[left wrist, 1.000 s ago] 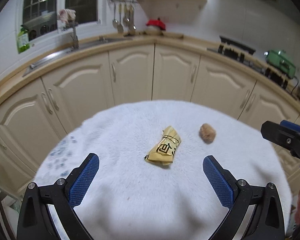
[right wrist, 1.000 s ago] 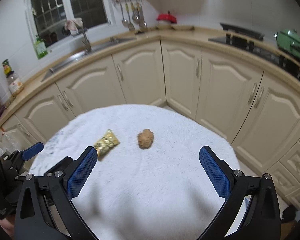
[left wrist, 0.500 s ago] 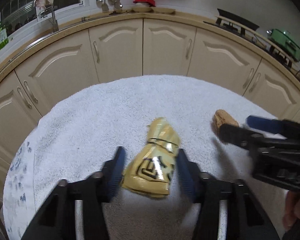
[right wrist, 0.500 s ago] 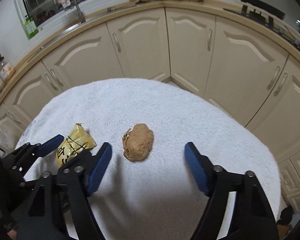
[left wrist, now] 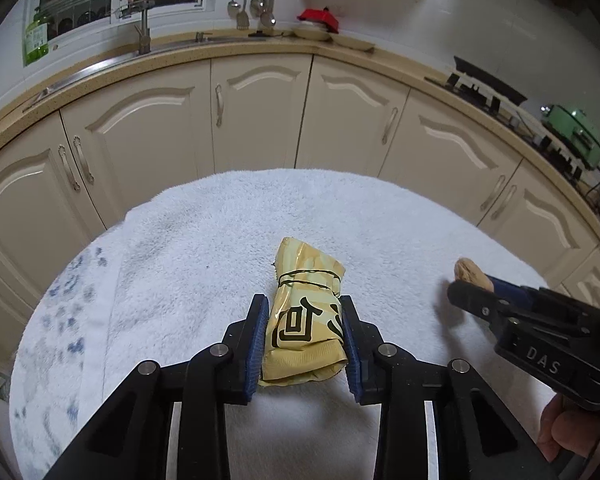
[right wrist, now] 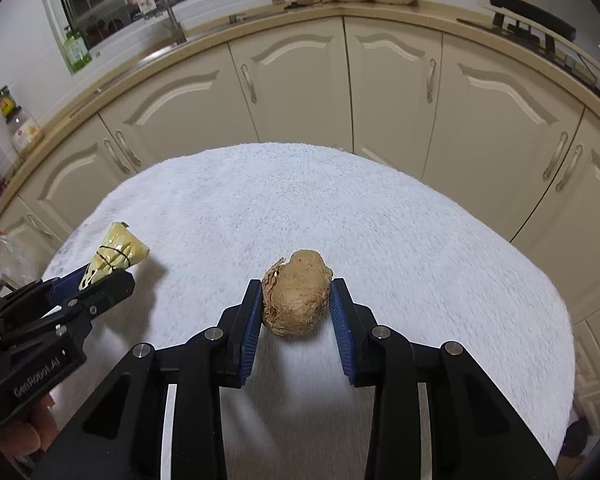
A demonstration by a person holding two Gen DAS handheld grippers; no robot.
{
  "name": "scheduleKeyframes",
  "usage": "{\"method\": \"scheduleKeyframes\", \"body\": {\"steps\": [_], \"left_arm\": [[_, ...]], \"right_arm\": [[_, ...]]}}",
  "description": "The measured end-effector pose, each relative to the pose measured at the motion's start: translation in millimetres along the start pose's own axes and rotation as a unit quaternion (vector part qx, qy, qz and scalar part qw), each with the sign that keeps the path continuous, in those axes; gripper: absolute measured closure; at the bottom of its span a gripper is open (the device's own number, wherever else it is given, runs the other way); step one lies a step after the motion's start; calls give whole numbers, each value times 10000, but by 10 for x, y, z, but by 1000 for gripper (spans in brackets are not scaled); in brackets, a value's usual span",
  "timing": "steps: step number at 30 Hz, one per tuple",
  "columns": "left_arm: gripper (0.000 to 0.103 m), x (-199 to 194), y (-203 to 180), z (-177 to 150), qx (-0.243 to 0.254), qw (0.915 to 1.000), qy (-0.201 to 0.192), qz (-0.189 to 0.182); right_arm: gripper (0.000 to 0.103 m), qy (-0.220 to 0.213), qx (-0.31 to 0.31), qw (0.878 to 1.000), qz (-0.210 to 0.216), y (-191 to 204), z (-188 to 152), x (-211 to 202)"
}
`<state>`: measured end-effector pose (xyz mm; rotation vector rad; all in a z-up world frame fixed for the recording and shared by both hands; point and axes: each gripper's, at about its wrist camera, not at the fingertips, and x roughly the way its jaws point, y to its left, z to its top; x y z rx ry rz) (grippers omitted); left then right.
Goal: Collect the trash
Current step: 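Grasp the yellow bread bag with the left tool while the right tool grasps the brown bun, then carry the bread bag and bun to the blue bin and release both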
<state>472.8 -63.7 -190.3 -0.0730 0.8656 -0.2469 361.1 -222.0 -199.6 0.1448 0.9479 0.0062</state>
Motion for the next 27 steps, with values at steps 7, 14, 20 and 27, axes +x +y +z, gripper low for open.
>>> {"method": "scheduleKeyframes", "body": {"steps": [7,14,20,27], "left_arm": [[73,-357,-253,-135,-42,9994,-327,-124],[73,-957,-694,-400,181,9958,-841,-322],[73,-1538,-1013,-759,383,9895,-1260,-591],[73,-2379,-1149,-1638,637,9811,-1561,-954]], "right_arm": [[69,-483,283,9981,245,-107,-222,-791],[69,-1029,458,9934,199,-342,-480,-1575],[69,-1500,643,9866,37,-613,-707,-2216],[69,-1977,897,9761,-139,-922,-945,-2841]]}}
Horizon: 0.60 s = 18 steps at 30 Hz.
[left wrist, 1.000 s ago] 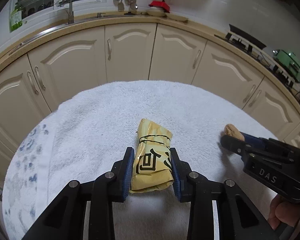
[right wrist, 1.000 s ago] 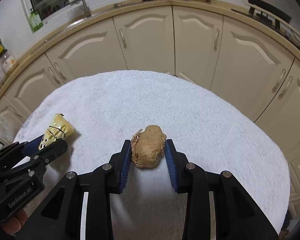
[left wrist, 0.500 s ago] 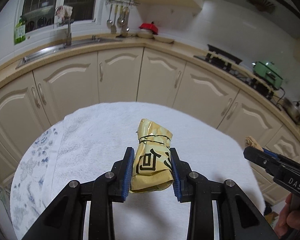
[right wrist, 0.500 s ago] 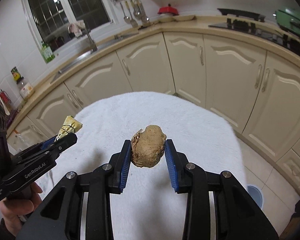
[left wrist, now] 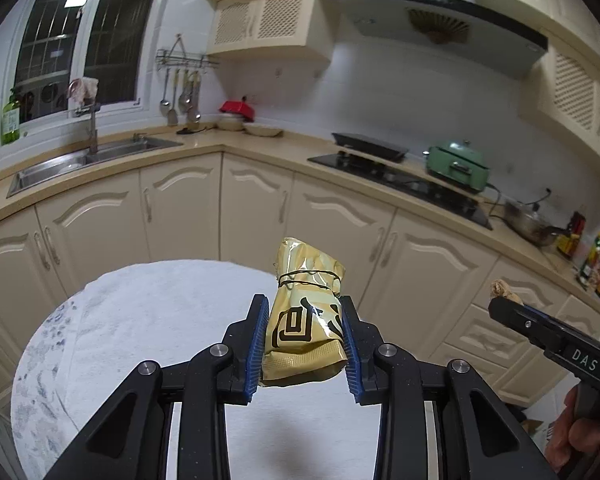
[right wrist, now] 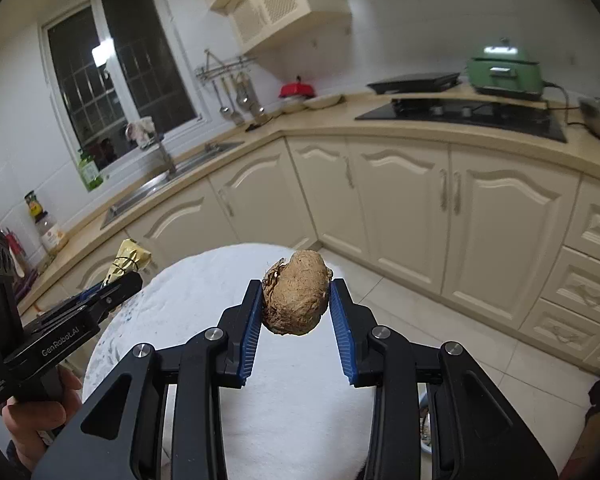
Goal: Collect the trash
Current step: 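Carry the bread bag and bun to the blue bin and release both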
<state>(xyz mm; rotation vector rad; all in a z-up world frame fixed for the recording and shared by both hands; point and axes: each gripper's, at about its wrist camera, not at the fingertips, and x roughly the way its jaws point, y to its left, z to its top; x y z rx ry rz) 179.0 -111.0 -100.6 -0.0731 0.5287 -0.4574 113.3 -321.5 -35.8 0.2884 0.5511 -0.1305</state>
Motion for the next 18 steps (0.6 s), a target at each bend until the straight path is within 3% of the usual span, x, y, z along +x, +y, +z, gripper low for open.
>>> {"method": "scheduleKeyframes", "body": {"steps": [9,18], "left_arm": [[73,-196,-535,-166,285,9984,-93,-474],[73,55,-854,-88,518,9945,76,-909]], "right_arm": [[69,-423,402,9976,-368,-556,-9,-639],[69,-499,708,9932,-778,-1078,-97,-924]]}}
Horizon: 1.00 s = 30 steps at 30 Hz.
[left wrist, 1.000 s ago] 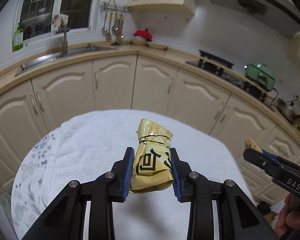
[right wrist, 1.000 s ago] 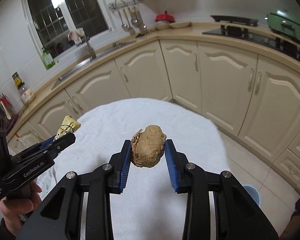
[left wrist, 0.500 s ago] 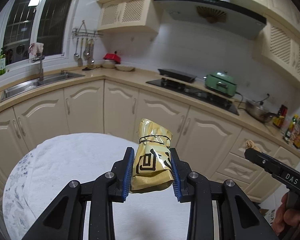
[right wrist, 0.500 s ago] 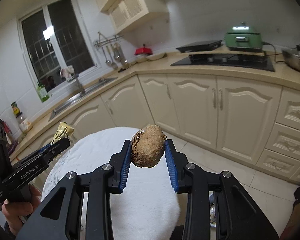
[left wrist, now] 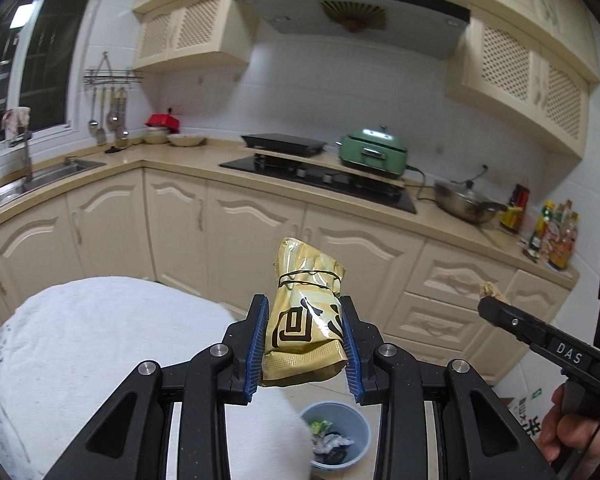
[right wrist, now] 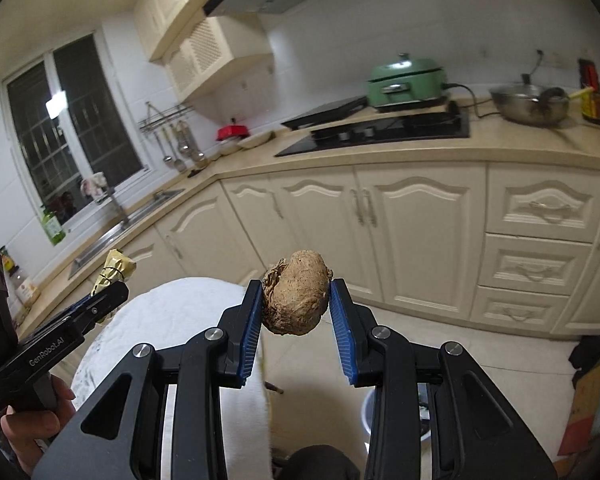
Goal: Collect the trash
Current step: 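Carry the bread bag and bun to the blue bin and release both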
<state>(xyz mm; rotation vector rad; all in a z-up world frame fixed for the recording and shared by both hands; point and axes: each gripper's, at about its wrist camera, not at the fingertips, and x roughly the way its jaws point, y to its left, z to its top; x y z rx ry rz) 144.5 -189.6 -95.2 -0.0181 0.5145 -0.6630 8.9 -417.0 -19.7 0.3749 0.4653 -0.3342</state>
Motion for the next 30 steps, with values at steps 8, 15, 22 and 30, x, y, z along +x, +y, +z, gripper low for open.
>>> {"method": "scheduleKeyframes", "body": {"steps": [8,15,22,30], "left_arm": [[73,605,-245,156,247,9979,503,-333],[73,1481,-563,122,473,9878,1386,-519],[73,2423,-893,-28,721,9671,2347,-661],[54,3403,-1018,-20,731,9446,3154,-536]], "right_arm": [[69,214,334,9988,-303,-521,-90,168],[69,755,723,9931,-534,-1060,-320,617],[69,1493,1156,9798,-652,-1598,-657,1251],[63,2025,1688,9620,-711,-2029,-964,1820]]}}
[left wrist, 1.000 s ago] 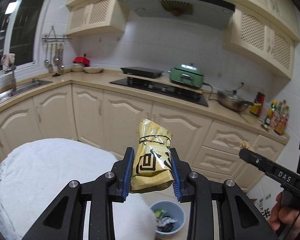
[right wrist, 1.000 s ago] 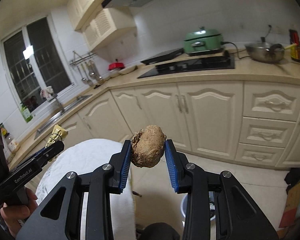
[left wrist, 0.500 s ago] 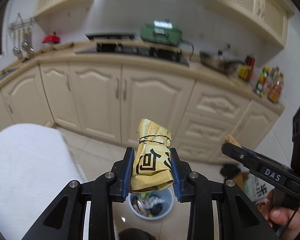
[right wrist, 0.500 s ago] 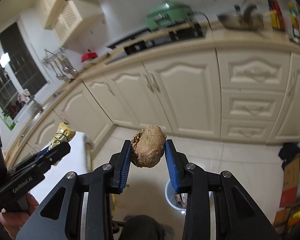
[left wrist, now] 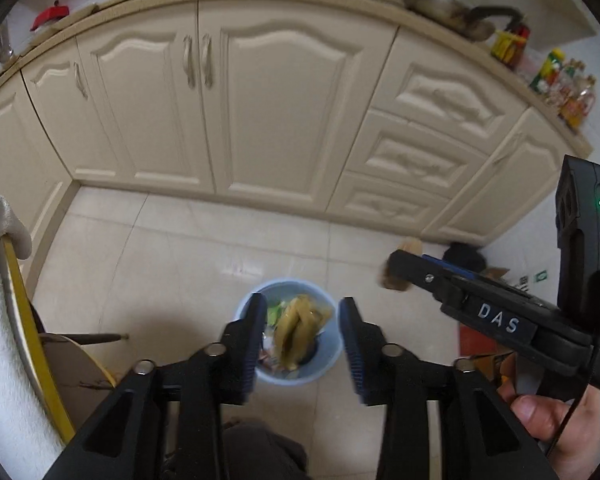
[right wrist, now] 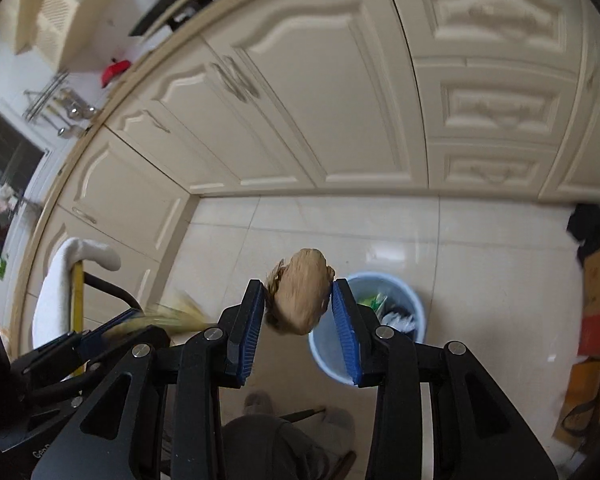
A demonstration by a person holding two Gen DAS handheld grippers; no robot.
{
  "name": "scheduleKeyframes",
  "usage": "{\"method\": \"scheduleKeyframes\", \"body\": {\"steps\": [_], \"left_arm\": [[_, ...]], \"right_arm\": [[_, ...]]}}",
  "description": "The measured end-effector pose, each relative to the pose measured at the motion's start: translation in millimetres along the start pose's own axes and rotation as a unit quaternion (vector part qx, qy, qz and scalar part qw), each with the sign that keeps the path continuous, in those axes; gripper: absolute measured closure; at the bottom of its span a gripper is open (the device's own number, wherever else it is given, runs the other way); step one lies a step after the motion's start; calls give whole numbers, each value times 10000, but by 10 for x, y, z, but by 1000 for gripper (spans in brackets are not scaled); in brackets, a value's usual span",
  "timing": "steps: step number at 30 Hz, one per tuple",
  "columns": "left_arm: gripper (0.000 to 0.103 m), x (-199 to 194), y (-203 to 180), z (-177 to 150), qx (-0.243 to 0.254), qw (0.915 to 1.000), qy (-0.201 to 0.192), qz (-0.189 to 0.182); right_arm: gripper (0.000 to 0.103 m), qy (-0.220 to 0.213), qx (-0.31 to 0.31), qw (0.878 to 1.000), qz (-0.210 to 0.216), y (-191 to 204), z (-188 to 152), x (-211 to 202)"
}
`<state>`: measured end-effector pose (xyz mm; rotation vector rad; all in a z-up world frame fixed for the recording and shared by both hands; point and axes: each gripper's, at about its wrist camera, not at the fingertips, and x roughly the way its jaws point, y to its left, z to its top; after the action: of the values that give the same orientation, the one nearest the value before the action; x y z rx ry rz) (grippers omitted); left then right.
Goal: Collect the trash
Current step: 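Carry the bread bag and bun to the blue bin and release both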
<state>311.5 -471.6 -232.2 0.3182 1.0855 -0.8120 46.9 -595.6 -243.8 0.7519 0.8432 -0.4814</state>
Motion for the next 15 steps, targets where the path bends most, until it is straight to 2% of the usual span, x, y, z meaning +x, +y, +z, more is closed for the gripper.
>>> {"method": "scheduleKeyframes", "body": {"steps": [1,3,6,9,13,15], "left_arm": [[46,34,6,58,0,10000,9,-6],[20,46,41,180,9,9999,-103,134],[4,29,81,260,-18,9993,-290,235],[1,-62,110,330,-60,9979,-483,425],[1,-260,110,306,-70,9956,-767,538],[1,-446,157,125,-100,9944,-912,526]], "right_arm": [[55,26,62,10000,-7,-39,2,40],[42,37,132,9999,-9,-75,0,66],[14,-15,219,9997,-47,-77,-5,44],[0,-111,262,9995,-147,-46,0,-11],[0,-253,257,9990,-252,49,-12,-160],[0,-297,218,9991,-223,108,-15,-223]]}}
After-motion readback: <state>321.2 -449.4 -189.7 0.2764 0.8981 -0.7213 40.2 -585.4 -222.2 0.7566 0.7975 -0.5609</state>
